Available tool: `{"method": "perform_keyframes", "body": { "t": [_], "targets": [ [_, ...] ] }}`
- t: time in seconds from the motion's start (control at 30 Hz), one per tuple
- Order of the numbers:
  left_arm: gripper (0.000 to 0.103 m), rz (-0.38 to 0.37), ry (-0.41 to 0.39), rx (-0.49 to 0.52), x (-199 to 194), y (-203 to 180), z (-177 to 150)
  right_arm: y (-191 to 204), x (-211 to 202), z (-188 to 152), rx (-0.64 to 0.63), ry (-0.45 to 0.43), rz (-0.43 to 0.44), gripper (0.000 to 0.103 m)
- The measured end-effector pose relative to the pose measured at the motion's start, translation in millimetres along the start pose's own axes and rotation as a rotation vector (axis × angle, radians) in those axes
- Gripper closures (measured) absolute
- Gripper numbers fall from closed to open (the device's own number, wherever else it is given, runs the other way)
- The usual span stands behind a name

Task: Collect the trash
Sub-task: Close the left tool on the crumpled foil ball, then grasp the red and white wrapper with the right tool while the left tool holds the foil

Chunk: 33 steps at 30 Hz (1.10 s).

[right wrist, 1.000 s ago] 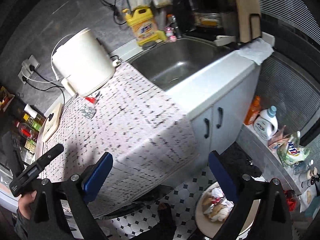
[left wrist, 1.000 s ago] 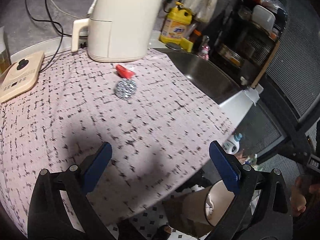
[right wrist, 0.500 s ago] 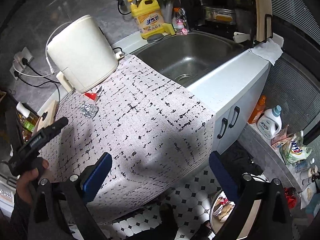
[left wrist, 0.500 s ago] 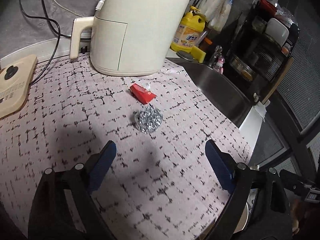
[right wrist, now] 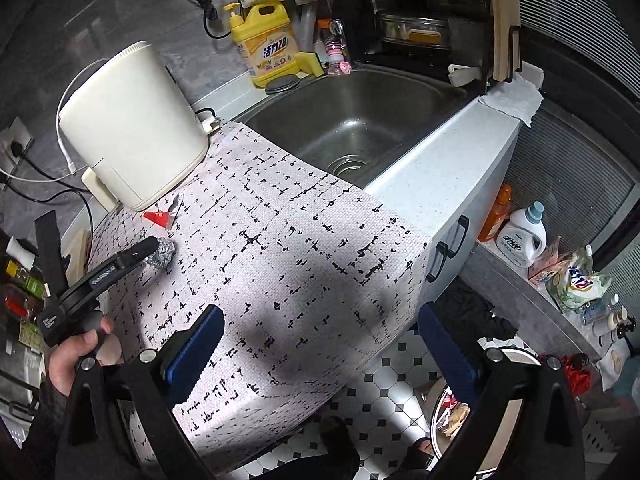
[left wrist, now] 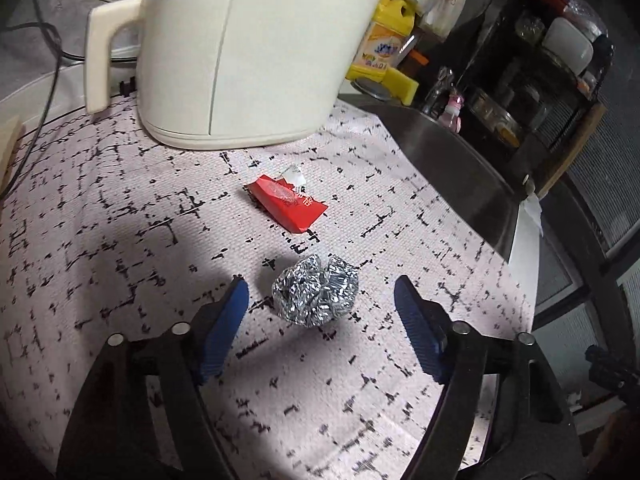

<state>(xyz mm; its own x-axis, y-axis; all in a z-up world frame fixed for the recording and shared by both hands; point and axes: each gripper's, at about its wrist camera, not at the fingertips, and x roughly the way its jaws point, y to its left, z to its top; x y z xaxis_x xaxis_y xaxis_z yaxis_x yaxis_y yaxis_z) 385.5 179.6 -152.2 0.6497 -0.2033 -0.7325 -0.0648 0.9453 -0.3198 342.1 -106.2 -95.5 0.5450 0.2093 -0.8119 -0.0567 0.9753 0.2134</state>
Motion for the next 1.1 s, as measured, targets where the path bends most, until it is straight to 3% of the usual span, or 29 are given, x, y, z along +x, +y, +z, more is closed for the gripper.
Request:
{"method": "perform_keyframes", "body": {
  "t": [0.03, 0.1, 0.3, 0.73, 1.1],
  "targets": [
    [0.058, -0.002, 0.028, -0.003, 5.8, 2.5, 0.6, 1.9, 1.4, 0.0, 0.005, -0.001, 0.0, 0.008],
    [0.063, -0.024, 0.025, -0.024, 3.8, 7.7, 1.7, 7.4, 6.1, 1.8, 0.015, -0.001, 0.002, 0.008],
    [0.063, 0.002, -0.029, -0.003, -29.1, 30.5, 4.6, 42.2, 28.1, 13.4, -0.025, 0.007, 0.047, 0.008],
    [0.063, 0.155, -0.129, -0.163, -106.9, 121.7, -15.1, 146.6, 83.9, 47.5, -0.234, 0.025, 0.174, 0.008],
    [0.063, 0.281, -0.186, -0.281, -153.6, 174.4, -33.2, 215.2, 137.8, 66.1, -0.393, 0.074, 0.217, 0.028]
  ]
}}
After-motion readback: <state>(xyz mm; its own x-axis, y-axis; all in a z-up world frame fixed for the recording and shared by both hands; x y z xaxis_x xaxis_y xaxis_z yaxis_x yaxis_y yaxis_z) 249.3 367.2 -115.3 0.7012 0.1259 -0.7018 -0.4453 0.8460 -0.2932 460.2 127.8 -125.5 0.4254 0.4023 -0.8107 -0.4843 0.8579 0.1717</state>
